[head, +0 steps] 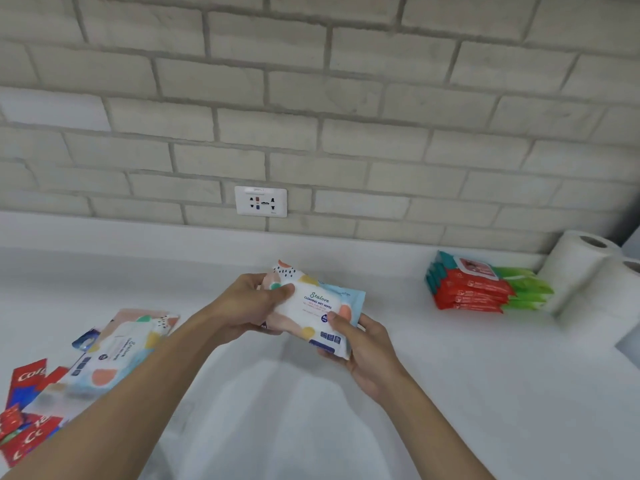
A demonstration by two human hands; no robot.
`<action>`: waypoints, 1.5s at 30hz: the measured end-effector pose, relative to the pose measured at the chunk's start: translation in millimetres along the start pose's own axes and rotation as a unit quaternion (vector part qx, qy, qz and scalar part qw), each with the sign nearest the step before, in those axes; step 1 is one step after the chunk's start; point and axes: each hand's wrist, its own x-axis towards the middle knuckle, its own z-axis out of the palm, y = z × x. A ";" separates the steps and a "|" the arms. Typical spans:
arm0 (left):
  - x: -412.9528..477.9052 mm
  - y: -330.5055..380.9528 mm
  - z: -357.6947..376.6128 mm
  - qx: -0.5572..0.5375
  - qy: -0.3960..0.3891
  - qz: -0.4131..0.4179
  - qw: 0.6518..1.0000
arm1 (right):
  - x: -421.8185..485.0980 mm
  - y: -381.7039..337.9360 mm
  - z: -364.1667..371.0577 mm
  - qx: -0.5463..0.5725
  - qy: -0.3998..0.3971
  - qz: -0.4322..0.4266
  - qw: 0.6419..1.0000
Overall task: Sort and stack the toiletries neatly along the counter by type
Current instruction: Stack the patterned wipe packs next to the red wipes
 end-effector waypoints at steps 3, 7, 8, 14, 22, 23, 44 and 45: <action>13.4 0.9 16.1 -0.011 -0.008 -0.011 1.000 | 7.1 -9.9 -19.1 -0.009 0.020 -0.005 1.000; 31.6 4.2 35.1 -0.019 -0.011 -0.029 0.999 | 17.9 -21.4 -40.7 -0.017 0.045 -0.021 0.999; 35.7 5.5 39.5 -0.017 -0.010 -0.032 0.999 | 20.8 -23.8 -45.8 -0.020 0.052 -0.025 0.998; 65.1 11.8 68.4 0.004 0.002 -0.045 0.999 | 43.8 -36.8 -80.4 -0.039 0.107 -0.040 0.993; 110.0 4.0 110.0 0.010 0.025 -0.044 0.999 | 82.5 -50.6 -122.1 -0.143 0.177 -0.068 0.971; 115.5 2.3 115.2 0.010 0.030 -0.043 0.999 | 87.7 -52.5 -126.4 -0.165 0.183 -0.075 0.966; 204.6 -45.0 175.7 0.117 0.151 -0.078 0.978 | 165.9 -17.8 -182.5 -0.575 0.169 -0.149 0.786; 206.7 -44.8 176.8 0.127 0.153 -0.077 0.977 | 164.7 -15.6 -181.3 -0.597 0.179 -0.156 0.766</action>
